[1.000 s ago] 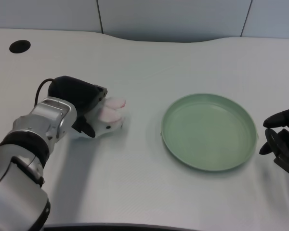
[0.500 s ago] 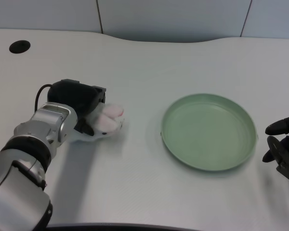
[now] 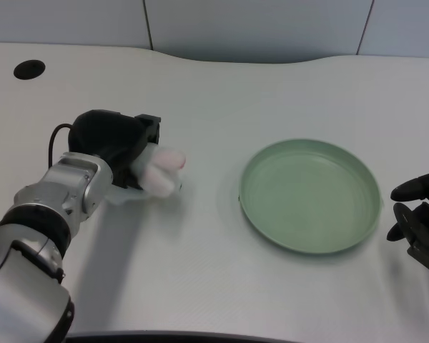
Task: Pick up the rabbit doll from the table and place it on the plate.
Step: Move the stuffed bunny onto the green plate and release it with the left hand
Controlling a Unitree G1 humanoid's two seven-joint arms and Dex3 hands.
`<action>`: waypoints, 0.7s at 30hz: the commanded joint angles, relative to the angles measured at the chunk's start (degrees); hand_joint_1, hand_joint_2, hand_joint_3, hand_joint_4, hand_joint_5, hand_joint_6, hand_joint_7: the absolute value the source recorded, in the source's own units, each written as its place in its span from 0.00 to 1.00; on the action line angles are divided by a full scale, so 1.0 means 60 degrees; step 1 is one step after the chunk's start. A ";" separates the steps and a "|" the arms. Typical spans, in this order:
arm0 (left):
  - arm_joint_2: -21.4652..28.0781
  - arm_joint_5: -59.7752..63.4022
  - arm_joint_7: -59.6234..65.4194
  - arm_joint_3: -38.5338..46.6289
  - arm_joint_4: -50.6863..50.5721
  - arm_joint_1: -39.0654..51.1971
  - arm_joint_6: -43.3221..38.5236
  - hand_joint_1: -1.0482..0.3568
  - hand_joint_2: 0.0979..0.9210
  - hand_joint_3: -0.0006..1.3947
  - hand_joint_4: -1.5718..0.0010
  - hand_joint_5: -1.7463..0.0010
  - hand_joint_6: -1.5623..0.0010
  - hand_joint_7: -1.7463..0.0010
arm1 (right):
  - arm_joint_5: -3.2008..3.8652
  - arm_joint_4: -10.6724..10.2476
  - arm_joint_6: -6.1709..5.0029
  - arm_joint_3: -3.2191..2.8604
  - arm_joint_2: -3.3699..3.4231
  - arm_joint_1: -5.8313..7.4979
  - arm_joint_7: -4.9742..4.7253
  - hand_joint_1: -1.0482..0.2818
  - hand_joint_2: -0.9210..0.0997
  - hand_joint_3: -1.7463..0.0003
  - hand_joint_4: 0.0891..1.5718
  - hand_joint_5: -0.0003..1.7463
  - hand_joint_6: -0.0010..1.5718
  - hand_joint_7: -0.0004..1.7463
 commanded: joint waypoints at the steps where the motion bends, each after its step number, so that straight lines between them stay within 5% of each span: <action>1: 0.0096 -0.0274 -0.0082 0.0325 -0.0005 -0.0324 0.0097 0.64 1.00 0.09 0.54 0.00 0.67 0.00 | -0.0236 0.0325 -0.0323 0.0020 -0.0104 -0.0175 -0.0086 0.56 0.00 0.70 0.19 1.00 0.13 0.96; 7: 0.0033 -0.0440 -0.0086 0.0534 -0.0072 -0.0599 -0.0132 0.65 1.00 0.07 0.55 0.00 0.67 0.00 | -0.0361 0.0471 -0.0379 0.0027 -0.0107 -0.0293 -0.0065 0.56 0.00 0.70 0.20 1.00 0.13 0.95; 9: -0.0068 -0.0576 -0.0307 0.0632 -0.0185 -0.0919 -0.0567 0.67 0.98 0.06 0.53 0.00 0.66 0.00 | -0.0225 0.0681 -0.0439 -0.0006 -0.0025 -0.0438 0.0006 0.56 0.00 0.71 0.20 1.00 0.13 0.95; 11: -0.0159 -0.0697 -0.0503 0.0758 -0.0249 -0.1115 -0.0794 0.68 0.96 0.05 0.51 0.00 0.65 0.00 | -0.0232 0.0809 -0.0529 0.0009 -0.0020 -0.0511 0.0028 0.56 0.00 0.71 0.20 1.00 0.13 0.94; 14: -0.0261 -0.0783 -0.0647 0.0842 -0.0298 -0.1270 -0.0981 0.68 0.93 0.04 0.50 0.00 0.64 0.00 | -0.0163 0.0718 -0.0402 0.0010 0.0024 -0.0510 0.0033 0.57 0.00 0.71 0.19 1.00 0.13 0.94; 17: -0.0653 -0.0828 -0.0820 0.0838 -0.0427 -0.1631 -0.1136 0.66 0.92 0.03 0.53 0.00 0.60 0.06 | -0.0348 0.0573 -0.0150 0.0104 0.0041 -0.0525 -0.0198 0.57 0.00 0.72 0.19 1.00 0.14 0.94; 21: -0.1118 -0.0860 -0.0761 0.0851 -0.0493 -0.1819 -0.1367 0.68 0.95 0.03 0.48 0.00 0.63 0.00 | -0.0204 0.0664 -0.0209 0.0098 0.0098 -0.0558 -0.0126 0.57 0.00 0.71 0.20 1.00 0.14 0.93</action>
